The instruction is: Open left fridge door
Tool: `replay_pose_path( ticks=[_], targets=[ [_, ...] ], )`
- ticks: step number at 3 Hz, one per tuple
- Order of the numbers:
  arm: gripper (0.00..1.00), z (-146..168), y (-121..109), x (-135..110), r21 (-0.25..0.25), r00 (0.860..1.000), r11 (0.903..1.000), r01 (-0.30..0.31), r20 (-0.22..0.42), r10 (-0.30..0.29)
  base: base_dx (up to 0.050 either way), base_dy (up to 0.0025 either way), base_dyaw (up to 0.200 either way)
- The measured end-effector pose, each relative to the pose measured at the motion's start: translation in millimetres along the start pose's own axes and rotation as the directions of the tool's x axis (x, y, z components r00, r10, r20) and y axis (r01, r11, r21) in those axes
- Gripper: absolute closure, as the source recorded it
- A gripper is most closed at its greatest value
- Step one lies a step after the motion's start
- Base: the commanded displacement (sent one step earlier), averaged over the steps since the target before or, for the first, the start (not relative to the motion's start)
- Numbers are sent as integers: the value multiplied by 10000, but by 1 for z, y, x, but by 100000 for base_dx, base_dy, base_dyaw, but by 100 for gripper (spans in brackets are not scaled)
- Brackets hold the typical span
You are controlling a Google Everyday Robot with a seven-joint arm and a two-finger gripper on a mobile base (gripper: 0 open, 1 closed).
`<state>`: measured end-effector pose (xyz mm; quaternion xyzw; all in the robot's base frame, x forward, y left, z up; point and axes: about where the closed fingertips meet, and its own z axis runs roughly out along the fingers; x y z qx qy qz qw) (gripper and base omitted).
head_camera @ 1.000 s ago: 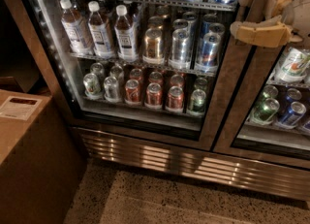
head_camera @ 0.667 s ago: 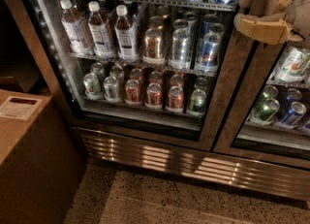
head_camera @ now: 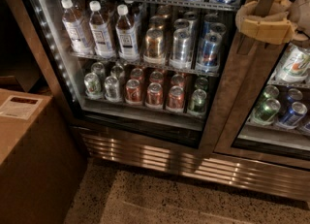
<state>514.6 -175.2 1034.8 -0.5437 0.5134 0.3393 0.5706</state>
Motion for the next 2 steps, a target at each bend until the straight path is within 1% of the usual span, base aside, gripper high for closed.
replay_pose_path(
  ticks=[1, 2],
  targets=[
    [100, 0, 0, 0, 0, 10000, 10000, 0, 0, 0, 0, 0, 0],
    [100, 0, 1, 0, 0, 10000, 10000, 0, 0, 0, -4999, -4, 28]
  ],
)
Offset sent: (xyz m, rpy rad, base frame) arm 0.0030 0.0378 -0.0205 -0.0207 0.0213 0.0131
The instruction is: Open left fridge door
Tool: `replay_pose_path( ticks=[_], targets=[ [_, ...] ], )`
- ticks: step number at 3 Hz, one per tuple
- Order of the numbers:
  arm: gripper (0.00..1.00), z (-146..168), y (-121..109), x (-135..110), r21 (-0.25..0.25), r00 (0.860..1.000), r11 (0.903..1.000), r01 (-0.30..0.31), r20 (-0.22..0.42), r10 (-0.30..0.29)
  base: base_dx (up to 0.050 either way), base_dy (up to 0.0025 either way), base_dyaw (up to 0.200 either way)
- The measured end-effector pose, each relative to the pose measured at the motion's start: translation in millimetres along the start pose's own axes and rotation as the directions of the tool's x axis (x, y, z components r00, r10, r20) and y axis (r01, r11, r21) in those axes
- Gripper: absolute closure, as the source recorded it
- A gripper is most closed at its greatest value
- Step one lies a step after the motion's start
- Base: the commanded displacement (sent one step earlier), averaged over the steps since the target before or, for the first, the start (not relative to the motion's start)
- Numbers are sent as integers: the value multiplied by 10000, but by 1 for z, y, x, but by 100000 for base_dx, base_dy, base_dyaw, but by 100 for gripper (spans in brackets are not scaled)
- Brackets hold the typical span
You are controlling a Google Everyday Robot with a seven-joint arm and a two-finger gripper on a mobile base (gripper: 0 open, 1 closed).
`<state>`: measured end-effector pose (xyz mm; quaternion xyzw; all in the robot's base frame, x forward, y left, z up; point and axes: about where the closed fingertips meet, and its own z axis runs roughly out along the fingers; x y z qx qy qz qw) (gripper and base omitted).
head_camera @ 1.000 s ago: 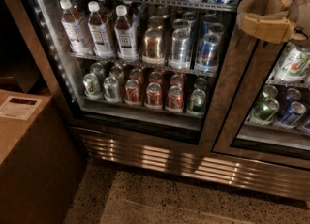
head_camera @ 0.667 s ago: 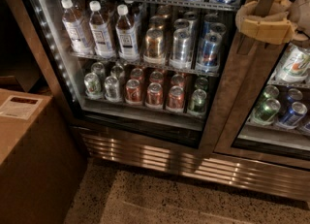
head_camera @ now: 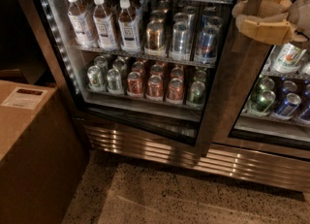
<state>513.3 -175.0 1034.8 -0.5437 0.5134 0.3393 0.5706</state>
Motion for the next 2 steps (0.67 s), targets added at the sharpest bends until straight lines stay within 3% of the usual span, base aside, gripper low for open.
replay_pose_path(
  ticks=[2],
  targets=[
    [100, 0, 0, 0, 0, 10000, 10000, 0, 0, 0, -4998, -2, 17]
  ],
)
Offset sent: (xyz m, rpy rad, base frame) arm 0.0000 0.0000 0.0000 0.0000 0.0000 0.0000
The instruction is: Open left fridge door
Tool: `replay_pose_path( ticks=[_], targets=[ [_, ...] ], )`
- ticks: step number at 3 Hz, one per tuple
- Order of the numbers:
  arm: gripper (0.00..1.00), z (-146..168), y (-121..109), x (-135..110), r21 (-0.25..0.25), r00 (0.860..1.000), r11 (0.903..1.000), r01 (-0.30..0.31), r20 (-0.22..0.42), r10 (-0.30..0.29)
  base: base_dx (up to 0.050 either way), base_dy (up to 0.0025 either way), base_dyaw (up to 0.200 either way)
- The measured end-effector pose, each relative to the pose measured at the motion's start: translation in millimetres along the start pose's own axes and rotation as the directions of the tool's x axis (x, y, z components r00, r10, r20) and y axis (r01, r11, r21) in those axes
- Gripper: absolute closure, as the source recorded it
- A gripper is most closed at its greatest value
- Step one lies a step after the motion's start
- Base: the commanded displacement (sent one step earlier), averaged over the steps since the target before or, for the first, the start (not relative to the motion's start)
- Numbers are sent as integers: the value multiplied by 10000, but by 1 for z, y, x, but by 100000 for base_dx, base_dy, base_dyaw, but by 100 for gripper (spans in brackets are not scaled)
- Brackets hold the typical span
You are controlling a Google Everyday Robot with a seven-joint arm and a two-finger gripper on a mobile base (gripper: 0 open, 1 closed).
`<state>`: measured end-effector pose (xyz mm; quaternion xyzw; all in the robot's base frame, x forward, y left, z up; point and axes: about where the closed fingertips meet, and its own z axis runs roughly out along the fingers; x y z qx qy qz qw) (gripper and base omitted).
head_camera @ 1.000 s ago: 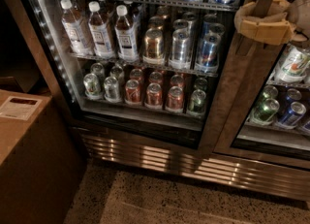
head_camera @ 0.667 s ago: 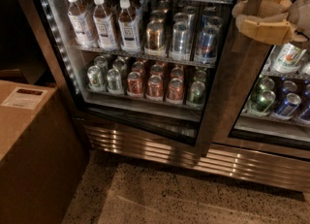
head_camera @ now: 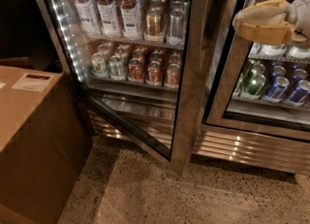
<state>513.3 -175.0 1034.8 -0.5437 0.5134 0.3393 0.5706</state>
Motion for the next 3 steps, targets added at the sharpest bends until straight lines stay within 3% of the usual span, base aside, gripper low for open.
replay_pose_path(
  ticks=[1, 2, 3],
  targets=[
    [100, 0, 0, 0, 0, 10000, 10000, 0, 0, 0, -5000, 0, 0],
    [100, 0, 0, 0, 0, 10000, 10000, 0, 0, 0, 0, 0, 0],
    [81, 0, 0, 0, -1, 10000, 10000, 0, 0, 0, 0, 0, 0]
  ],
)
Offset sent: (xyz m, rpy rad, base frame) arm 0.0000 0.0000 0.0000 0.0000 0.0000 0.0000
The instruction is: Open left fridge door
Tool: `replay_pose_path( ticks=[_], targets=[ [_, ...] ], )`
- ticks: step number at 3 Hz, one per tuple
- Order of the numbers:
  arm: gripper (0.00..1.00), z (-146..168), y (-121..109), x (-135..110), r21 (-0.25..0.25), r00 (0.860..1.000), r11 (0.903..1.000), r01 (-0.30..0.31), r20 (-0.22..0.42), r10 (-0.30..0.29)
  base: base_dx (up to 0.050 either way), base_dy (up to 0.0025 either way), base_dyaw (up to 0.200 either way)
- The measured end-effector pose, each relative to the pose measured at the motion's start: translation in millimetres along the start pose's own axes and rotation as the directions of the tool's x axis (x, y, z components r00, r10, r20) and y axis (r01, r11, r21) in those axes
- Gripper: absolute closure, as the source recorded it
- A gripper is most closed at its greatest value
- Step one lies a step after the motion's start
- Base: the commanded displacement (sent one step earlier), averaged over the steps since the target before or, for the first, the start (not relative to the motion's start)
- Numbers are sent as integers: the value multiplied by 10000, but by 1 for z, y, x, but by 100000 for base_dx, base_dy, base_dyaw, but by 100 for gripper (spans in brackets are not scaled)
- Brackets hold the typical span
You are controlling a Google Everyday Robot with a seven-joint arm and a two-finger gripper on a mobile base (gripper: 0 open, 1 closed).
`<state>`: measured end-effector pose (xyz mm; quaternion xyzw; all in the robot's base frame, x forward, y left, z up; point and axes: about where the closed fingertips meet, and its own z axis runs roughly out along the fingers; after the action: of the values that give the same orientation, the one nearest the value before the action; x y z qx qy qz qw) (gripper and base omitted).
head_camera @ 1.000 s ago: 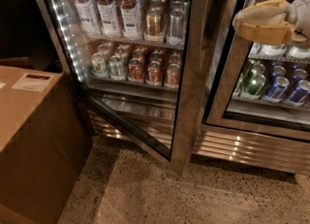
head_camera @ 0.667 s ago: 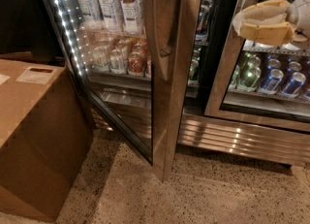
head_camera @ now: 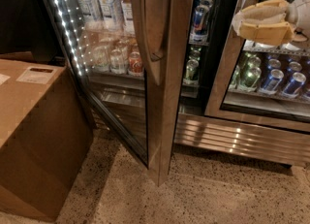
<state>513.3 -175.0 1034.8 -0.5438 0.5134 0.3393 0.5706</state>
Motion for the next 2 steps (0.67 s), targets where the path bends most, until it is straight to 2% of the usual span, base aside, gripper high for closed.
replay_pose_path(
  ticks=[2],
  targets=[
    [35, 0, 0, 0, -1, 10000, 10000, 0, 0, 0, 0, 0, 0]
  ],
)
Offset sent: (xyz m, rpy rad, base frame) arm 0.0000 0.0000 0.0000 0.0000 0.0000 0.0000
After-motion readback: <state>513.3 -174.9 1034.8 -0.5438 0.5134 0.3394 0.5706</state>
